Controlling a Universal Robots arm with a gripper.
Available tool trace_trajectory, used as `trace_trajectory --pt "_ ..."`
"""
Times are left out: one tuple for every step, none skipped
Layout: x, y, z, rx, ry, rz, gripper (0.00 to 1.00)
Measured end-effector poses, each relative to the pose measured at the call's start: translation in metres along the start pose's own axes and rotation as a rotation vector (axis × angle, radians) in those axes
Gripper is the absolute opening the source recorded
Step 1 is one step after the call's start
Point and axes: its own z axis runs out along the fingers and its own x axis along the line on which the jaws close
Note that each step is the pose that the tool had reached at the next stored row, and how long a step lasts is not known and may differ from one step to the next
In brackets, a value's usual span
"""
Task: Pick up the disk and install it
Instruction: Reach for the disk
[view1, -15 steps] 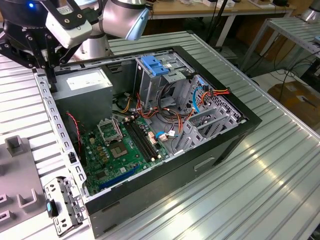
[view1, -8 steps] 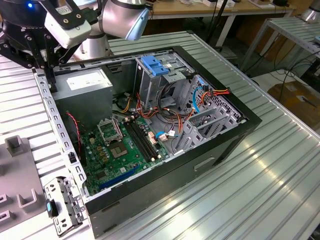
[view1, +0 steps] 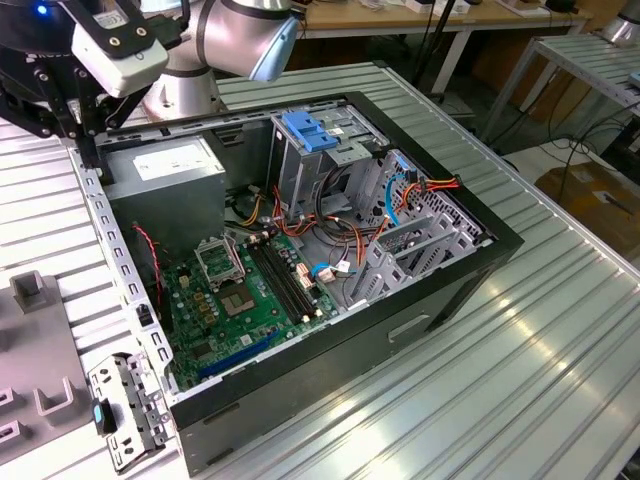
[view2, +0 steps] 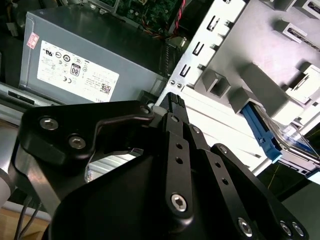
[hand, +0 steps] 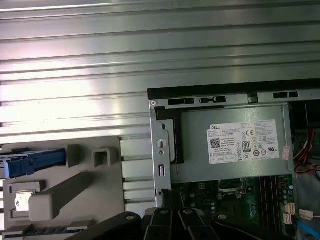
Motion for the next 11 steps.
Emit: trace_trajectory --pt "0.0021 0.0002 0.0 0.0 0.0 0.0 0.11" --pt "0.0039 0.0003 0.0 0.0 0.0 0.0 0.11" --pt "0.0056 0.0004 0.0 0.0 0.0 0.0 0.11" --pt "0.0079 0.0005 0.0 0.0 0.0 0.0 0.11" --pt "0.0098 0.0006 0.0 0.0 0.0 0.0 0.11" --pt "0.0121 0.0008 0.0 0.0 0.0 0.0 0.11" --pt "0.014 0.0008 0.0 0.0 0.0 0.0 0.11" --pt "0.0158 0.0008 0.0 0.0 0.0 0.0 0.11" --pt "0.0175 0.0009 0.0 0.0 0.0 0.0 0.11" --pt "0.02 0.0009 0.0 0.0 0.0 0.0 0.11" --pt "0.0217 0.001 0.0 0.0 0.0 0.0 0.11"
